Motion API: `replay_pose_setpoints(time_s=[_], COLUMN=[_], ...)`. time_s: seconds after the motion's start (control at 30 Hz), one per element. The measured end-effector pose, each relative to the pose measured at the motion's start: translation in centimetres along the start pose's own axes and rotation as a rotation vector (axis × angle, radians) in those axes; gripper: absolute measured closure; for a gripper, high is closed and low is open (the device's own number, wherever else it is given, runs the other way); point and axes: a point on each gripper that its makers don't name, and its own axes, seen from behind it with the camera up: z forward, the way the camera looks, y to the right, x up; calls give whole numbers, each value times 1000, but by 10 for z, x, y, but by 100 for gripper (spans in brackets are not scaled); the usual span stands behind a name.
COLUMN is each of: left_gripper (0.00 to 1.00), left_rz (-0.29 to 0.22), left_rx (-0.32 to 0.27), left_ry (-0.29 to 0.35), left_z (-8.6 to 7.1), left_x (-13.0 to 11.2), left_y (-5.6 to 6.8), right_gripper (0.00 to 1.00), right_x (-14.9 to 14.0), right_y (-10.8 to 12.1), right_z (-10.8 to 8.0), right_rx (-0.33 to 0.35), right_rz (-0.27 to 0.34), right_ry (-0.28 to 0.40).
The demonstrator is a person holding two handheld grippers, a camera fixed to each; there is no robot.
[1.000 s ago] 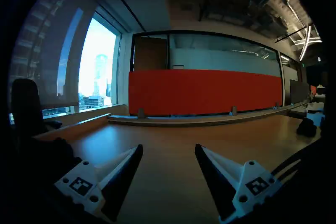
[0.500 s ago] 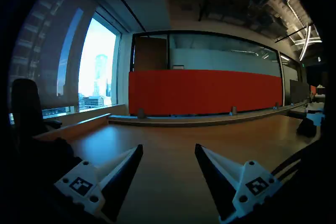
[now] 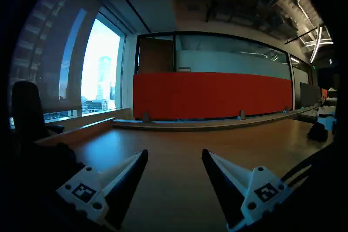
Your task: Fold towel
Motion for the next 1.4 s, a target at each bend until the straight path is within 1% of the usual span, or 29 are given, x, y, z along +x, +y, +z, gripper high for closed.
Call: replay_pose_setpoints(time_s=[0.8,1.4], left_gripper=[8,8], left_rz=[0,-2], left_rx=[0,-1], left_ry=[-2,-2], left_z=[-2,-1], left_x=[5,4], left_y=[-1,-1], right_gripper=[1,1], right_x=[1,0], right_y=[0,-1], right_z=[0,-1], right_rx=[0,0], right_rz=[0,0], right_ry=[0,0])
